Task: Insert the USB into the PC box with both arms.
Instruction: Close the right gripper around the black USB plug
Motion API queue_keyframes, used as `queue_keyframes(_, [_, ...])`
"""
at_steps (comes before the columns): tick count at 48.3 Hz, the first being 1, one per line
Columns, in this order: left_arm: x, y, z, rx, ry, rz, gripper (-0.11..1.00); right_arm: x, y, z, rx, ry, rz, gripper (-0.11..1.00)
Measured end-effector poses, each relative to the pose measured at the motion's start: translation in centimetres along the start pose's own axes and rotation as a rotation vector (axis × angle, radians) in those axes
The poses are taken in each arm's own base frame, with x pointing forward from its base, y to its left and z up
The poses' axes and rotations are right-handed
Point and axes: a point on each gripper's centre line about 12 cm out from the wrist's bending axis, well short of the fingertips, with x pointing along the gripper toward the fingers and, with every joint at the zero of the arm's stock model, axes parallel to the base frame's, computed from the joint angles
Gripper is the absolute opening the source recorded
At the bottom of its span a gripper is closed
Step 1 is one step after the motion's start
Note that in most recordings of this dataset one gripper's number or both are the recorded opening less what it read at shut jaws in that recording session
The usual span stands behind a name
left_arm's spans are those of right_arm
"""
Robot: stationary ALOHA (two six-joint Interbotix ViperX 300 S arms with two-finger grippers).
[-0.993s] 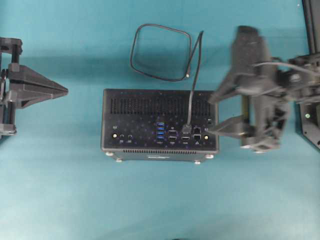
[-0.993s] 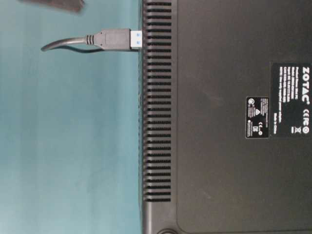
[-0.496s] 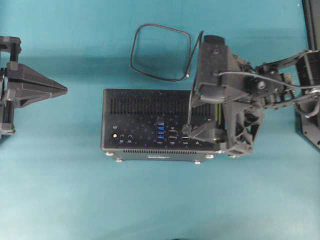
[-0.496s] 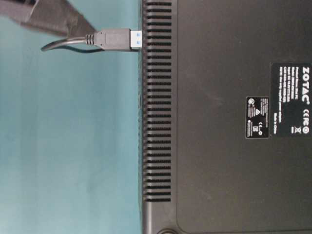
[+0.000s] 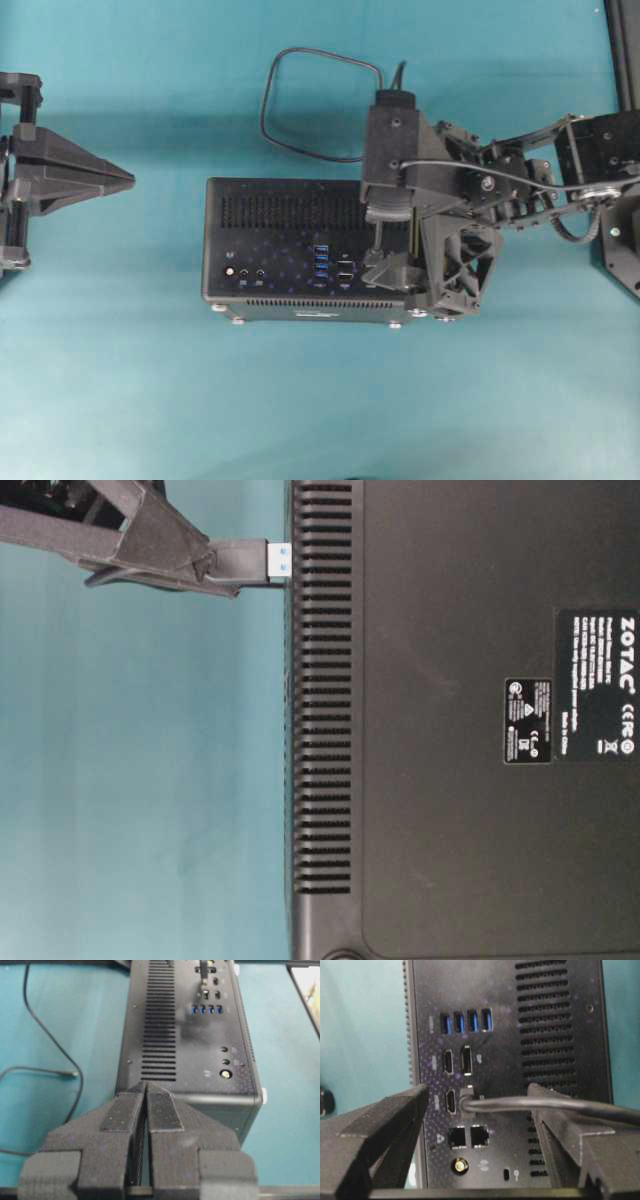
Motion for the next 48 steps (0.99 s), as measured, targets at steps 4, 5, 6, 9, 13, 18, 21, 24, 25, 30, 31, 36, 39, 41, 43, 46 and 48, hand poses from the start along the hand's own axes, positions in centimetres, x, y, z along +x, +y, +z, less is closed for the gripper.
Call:
queue_keyframes(4, [0.0, 0.0, 0.0, -0.002, 0.0, 0.0, 0.0, 0.0, -0.05, 0.02, 0.0, 0.0, -0.001, 0.73])
queue_keyframes(5, [0.04, 0.0, -0.05, -0.002, 0.003, 0.0, 0.0, 0.0, 0.0, 0.0, -0.002, 0.0, 0.0, 0.72])
queue_keyframes(6, [0.0, -0.03, 0.0, 0.0, 0.0, -0.001, 0.0, 0.03, -0.01, -0.05, 0.0, 0.001, 0.0, 0.7])
queue_keyframes(9, [0.04, 0.0, -0.09, 0.0, 0.003, 0.0, 0.0, 0.0, 0.0, 0.0, 0.0, 0.0, 0.0, 0.65])
queue_keyframes(13, [0.0, 0.0, 0.0, -0.002, 0.0, 0.0, 0.0, 0.0, 0.0, -0.02, -0.002, 0.001, 0.0, 0.6])
queue_keyframes(18, [0.0, 0.0, 0.0, 0.0, 0.0, 0.0, 0.0, 0.0, -0.01, -0.04, -0.002, 0.003, -0.001, 0.56])
queue_keyframes(21, [0.04, 0.0, -0.03, -0.002, 0.002, 0.0, 0.0, 0.0, -0.01, -0.04, 0.0, 0.003, -0.001, 0.54])
queue_keyframes(24, [0.04, 0.0, -0.03, -0.002, 0.002, 0.0, 0.0, 0.0, 0.0, -0.06, 0.001, 0.005, 0.0, 0.54])
queue_keyframes(25, [0.04, 0.0, -0.03, 0.0, 0.002, 0.0, 0.0, 0.0, -0.01, -0.05, 0.0, 0.004, -0.001, 0.53])
queue_keyframes(30, [0.04, 0.0, -0.03, 0.0, 0.002, 0.0, 0.0, 0.0, 0.01, -0.06, 0.002, 0.005, 0.001, 0.53])
queue_keyframes(31, [0.0, 0.0, 0.0, -0.002, 0.0, 0.0, 0.0, 0.0, 0.01, -0.06, 0.0, 0.005, 0.001, 0.53])
queue_keyframes(36, [0.04, 0.0, -0.07, -0.002, 0.002, 0.0, 0.0, 0.06, 0.02, -0.07, 0.003, 0.007, 0.002, 0.53])
queue_keyframes(39, [0.04, 0.0, -0.03, 0.0, 0.002, 0.0, 0.0, 0.06, 0.03, -0.08, 0.004, 0.007, 0.003, 0.52])
queue_keyframes(41, [0.04, 0.0, -0.03, 0.0, 0.002, 0.0, 0.0, 0.06, 0.02, -0.07, 0.003, 0.007, 0.002, 0.51])
queue_keyframes(43, [0.04, 0.0, -0.01, -0.002, 0.0, 0.0, 0.0, 0.06, 0.02, -0.07, 0.002, 0.007, 0.002, 0.5])
queue_keyframes(46, [0.01, 0.0, -0.05, 0.0, 0.0, 0.0, 0.0, 0.06, 0.09, -0.09, 0.003, 0.007, 0.004, 0.47])
queue_keyframes(48, [0.04, 0.0, -0.07, -0.002, 0.002, 0.0, 0.0, 0.06, 0.13, -0.1, 0.001, 0.007, 0.003, 0.45])
